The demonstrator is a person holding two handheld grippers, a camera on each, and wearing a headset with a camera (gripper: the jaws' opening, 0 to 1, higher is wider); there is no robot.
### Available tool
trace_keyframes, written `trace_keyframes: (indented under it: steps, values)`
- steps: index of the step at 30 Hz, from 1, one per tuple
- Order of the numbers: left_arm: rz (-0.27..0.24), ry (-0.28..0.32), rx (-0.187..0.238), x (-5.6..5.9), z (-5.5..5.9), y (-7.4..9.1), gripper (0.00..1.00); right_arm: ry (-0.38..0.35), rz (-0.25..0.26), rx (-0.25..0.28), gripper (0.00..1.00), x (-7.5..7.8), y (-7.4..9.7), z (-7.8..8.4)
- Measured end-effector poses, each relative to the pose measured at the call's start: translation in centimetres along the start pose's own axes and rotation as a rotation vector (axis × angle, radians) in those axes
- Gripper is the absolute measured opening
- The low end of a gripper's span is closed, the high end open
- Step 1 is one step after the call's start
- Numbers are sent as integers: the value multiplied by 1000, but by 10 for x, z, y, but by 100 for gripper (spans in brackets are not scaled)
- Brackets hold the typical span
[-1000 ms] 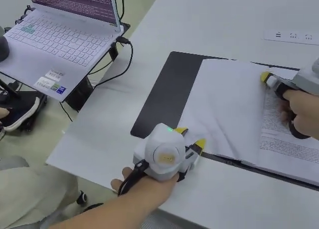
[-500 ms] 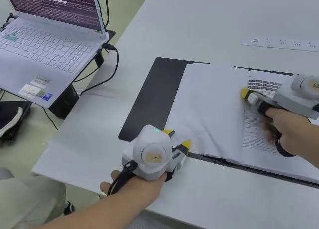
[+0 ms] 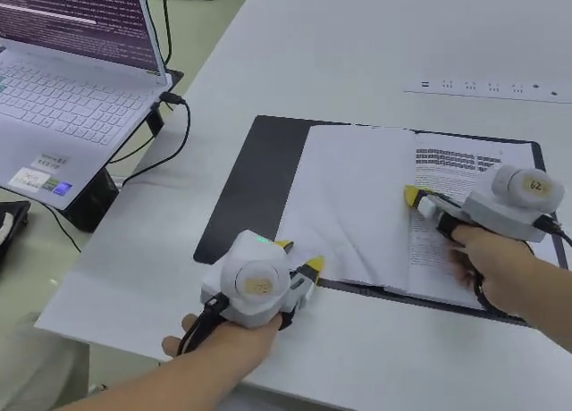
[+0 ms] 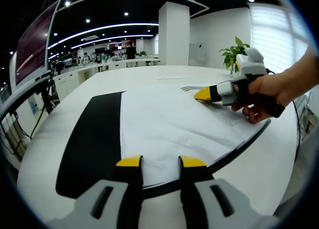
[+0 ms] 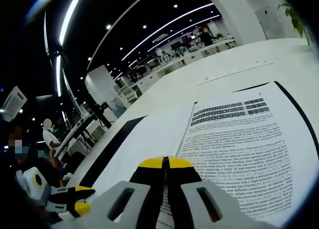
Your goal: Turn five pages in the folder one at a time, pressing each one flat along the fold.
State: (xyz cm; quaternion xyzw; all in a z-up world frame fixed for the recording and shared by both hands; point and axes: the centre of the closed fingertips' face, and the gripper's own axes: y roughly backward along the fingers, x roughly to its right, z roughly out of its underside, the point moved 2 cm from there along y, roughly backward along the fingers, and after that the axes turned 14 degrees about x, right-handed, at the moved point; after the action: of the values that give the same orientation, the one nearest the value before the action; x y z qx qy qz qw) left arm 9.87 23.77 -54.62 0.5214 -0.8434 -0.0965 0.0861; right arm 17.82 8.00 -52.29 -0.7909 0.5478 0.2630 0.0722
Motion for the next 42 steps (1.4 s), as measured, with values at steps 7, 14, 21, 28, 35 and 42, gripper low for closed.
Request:
trace_keyframes:
  steps: [7,14,21,28,35,42]
  values:
    - [0,1,5,0,0,1,27,26,-46,-40,0,-7,18,13]
    - [0,2,4,0,0,1,27,58,-75,-68,0,-13,31,23]
    - [1,1,2,-1,0,2,27,88,-105,-105,0,-19,52,37]
    - [4,-1,-1,-1,0,2,27,99,-125,-151,0,-24,76,50]
    - [4,0,4,0,0,1,27,103,-141,-189,0,-31,99,61]
    - [4,0,-1,0,0,1,27,42,-114,-223,0,-34,117,66]
